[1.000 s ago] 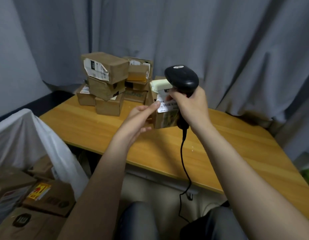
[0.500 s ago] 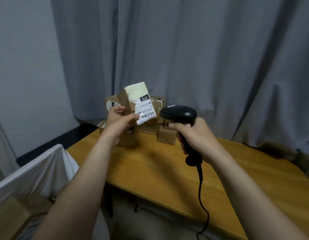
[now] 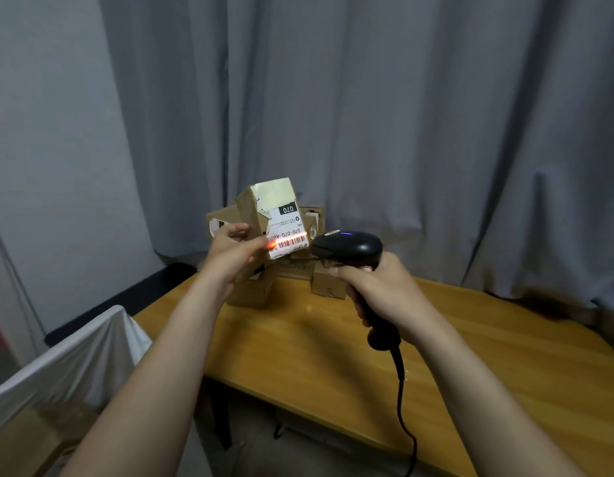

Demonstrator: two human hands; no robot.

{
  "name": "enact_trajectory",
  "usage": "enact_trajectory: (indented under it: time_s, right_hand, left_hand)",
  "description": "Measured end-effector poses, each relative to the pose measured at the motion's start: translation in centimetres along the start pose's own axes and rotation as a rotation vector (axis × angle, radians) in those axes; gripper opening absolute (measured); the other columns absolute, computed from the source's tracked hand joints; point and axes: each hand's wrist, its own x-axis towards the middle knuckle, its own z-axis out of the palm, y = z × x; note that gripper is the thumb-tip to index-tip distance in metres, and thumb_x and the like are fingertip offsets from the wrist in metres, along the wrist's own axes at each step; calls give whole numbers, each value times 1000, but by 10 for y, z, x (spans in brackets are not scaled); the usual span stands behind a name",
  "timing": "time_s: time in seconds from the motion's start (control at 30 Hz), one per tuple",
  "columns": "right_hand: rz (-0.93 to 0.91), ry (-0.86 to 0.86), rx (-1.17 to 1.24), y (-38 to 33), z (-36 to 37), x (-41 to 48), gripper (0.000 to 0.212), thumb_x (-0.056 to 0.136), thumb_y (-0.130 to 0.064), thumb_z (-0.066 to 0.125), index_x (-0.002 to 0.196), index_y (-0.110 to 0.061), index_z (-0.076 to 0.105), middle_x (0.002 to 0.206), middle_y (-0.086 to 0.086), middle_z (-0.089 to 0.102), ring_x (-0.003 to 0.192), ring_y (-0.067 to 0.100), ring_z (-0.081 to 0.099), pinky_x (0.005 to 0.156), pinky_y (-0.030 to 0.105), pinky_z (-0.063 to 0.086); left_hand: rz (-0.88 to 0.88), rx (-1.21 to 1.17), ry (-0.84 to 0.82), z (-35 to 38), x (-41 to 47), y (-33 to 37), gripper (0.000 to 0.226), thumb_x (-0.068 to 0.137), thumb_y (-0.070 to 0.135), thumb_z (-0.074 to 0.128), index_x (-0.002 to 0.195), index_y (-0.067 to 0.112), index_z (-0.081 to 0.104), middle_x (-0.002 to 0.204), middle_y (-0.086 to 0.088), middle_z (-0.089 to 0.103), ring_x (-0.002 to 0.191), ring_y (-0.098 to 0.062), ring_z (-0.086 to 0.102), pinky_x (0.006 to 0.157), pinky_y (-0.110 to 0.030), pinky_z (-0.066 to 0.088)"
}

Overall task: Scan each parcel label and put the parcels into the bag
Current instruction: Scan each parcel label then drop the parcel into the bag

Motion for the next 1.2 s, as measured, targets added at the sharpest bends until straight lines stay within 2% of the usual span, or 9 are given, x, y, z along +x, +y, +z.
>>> enact_trajectory:
  time_s: [0.17,0.27,0.4,0.6,0.77,0.83,1.0,1.13,1.2]
  right_hand:
    - [25,140,85,13,-10,6,23,96,-24,70,82,-10,57,67,13,50,53,26,51,47,33,45]
    - [49,185,128,27,-10,9,17,97,-24,68,89,-10,60,75,12,51,58,24,53,50,34,48]
    - [170,67,184,49,2,7,17,97,-26,70,103,-13,60,84,11,53,61,22,56,52,35,51]
    - [287,-83,221,67,33,-4,28,99,-29,70,117,-9,60,90,12,55,59,21,58,51,33,53]
    - [315,-132,205,72,63,-13,42,98,-32,71,129,-10,55,94,12,59,62,21,59,52,33,55]
    - [306,-164,200,70,76,-19,39,98,-33,71,128,-13,57,94,11,59,62,20,59,52,32,55]
    - [326,-258,190,64,108,-37,29,99,-32,70,119,-16,58,96,11,60,63,18,59,51,32,57]
    - [320,-294,180,60,124,-50,21,99,-29,69,111,-18,57,98,12,59,62,18,58,51,31,56]
    - [316,-300,169,59,128,-53,18,100,-29,69,106,-19,57,97,12,59,62,18,57,49,31,55]
  left_hand:
    - [0,-5,-7,12,-14,4,64,78,7,88,130,13,52,123,-5,63,104,-19,69,68,-21,59]
    - [17,65,-7,13,-25,0,65,76,8,89,130,12,52,124,-6,62,106,-19,67,79,-28,60]
    - [8,165,-27,-2,-52,-10,76,63,21,95,127,17,55,128,-4,61,112,-23,66,90,-35,60]
    - [-60,303,47,-54,-103,-25,65,76,5,87,129,10,50,129,-3,54,89,-17,69,56,-16,54]
    - [-166,422,120,-113,-145,-42,67,62,22,94,116,19,55,125,-1,59,102,-21,69,82,-35,60]
    - [-184,443,158,-133,-160,-47,64,54,24,95,105,22,55,118,-2,64,96,-19,68,79,-38,59]
    - [-236,512,259,-172,-193,-60,51,67,5,89,98,19,52,101,-7,66,75,-20,63,62,-33,53]
    - [-300,644,266,-193,-208,-70,65,38,27,90,92,20,53,95,-12,66,80,-29,66,78,-51,62]
    - [-341,754,241,-203,-208,-73,63,31,36,87,85,22,58,94,-8,70,90,-31,70,86,-51,60]
